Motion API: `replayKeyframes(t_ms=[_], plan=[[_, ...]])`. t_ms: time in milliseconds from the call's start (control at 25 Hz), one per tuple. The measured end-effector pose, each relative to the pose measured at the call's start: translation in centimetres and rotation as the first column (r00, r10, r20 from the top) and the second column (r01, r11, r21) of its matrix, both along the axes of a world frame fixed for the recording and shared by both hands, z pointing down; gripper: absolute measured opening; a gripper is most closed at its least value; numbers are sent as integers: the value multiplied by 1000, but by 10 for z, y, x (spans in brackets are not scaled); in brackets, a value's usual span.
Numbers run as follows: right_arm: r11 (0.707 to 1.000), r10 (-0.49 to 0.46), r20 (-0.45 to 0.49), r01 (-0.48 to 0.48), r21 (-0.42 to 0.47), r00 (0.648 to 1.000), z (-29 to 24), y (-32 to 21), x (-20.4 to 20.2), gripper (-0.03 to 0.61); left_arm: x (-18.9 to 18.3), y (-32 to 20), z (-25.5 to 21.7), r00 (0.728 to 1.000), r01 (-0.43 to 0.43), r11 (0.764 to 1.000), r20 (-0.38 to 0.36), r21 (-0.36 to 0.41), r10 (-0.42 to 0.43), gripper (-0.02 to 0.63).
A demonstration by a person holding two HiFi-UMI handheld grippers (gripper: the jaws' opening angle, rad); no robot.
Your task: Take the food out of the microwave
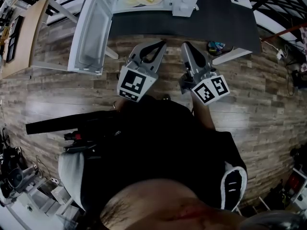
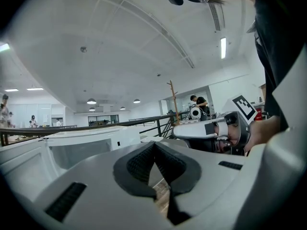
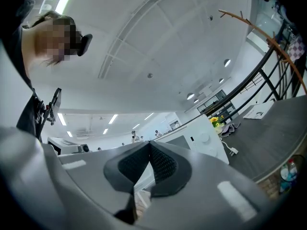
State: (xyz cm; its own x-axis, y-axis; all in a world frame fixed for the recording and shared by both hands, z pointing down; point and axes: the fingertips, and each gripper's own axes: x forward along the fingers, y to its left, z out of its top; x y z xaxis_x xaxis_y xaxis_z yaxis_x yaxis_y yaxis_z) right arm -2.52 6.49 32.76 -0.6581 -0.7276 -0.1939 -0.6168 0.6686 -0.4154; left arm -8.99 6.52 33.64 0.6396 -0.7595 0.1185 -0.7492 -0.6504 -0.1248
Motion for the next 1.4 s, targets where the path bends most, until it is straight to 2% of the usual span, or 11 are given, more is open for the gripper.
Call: replayKeyframes(t_ms=[120, 440, 720, 1400], plan=[[1000, -8, -3, 8, -3, 1000, -1, -26, -14, 0, -13, -24, 3, 1000, 5, 1000, 5, 5, -5, 6], [999, -43, -15, 43, -19, 999, -5, -69, -37, 0, -30, -70, 8, 999, 38, 999, -38, -27, -39, 6], [998, -39, -10, 39, -54, 999, 7, -100, -46, 0, -40, -91, 29, 998, 49, 996, -36, -78, -52, 6], [989, -55, 3, 55, -139, 998, 39, -161, -70, 0, -68, -153, 57, 994, 104, 986, -28, -134, -109, 6]])
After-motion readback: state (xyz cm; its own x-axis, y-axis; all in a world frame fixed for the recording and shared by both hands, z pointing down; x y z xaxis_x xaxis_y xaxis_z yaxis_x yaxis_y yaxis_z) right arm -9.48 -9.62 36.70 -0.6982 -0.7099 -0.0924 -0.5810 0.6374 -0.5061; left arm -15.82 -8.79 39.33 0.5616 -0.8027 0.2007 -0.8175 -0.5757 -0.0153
